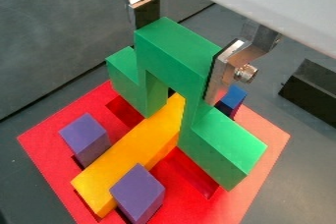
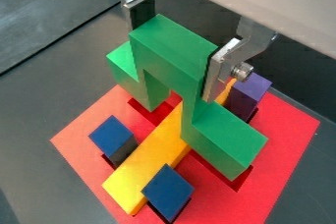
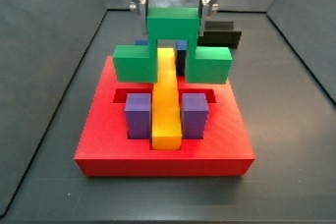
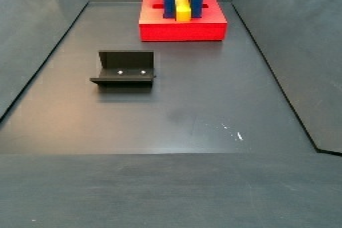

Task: Pick up the green object. Move up. Move to above the board. Insert the green object.
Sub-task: Insert the green object.

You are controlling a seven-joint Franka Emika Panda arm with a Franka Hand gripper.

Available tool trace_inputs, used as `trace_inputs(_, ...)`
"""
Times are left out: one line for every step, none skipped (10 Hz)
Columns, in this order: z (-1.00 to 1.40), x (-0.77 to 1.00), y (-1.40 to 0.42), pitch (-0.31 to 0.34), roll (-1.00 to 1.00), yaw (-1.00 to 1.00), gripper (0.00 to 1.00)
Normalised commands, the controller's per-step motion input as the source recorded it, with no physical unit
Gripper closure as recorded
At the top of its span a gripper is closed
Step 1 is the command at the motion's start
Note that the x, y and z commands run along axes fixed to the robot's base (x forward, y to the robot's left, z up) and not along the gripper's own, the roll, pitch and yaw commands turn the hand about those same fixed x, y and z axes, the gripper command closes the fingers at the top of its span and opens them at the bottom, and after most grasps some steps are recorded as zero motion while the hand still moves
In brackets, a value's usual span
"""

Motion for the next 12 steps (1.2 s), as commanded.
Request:
trace_inputs(-0.06, -0.09, 0.00, -0.149, 0.00, 0.00, 1.00)
trace_inputs(-0.17, -0.08, -0.02, -0.186, 0.00, 0.02, 1.00)
trace_inputs(-0.18, -0.08, 0.00, -0.169, 0.00, 0.01, 1.00)
trace_inputs(-0.17, -0.09, 0.00, -0.156, 0.01, 0.00, 1.00)
trace_inputs(-0.19, -0.09, 0.00, -0.154, 0.03, 0.00, 1.00)
trace_inputs(-0.17, -0.09, 0.00, -0.161, 0.03, 0.00, 1.00)
trace_inputs(-0.14, -0.09, 0.00, -0.147, 0.04, 0.01, 1.00)
trace_inputs(0.00, -0.08, 0.00, -0.071, 0.02, 0.00, 1.00)
trace_inputs(0.00, 0.00, -0.01, -0.029, 0.04, 0.01, 1.00)
trace_inputs(0.00, 0.00, -0.03, -0.056, 0.05, 0.00, 1.00)
trace_inputs(-0.02, 0.00, -0.05, -0.076, 0.02, 0.03, 1.00)
trace_inputs(-0.07, 0.00, -0.07, -0.063, 0.04, 0.05, 1.00)
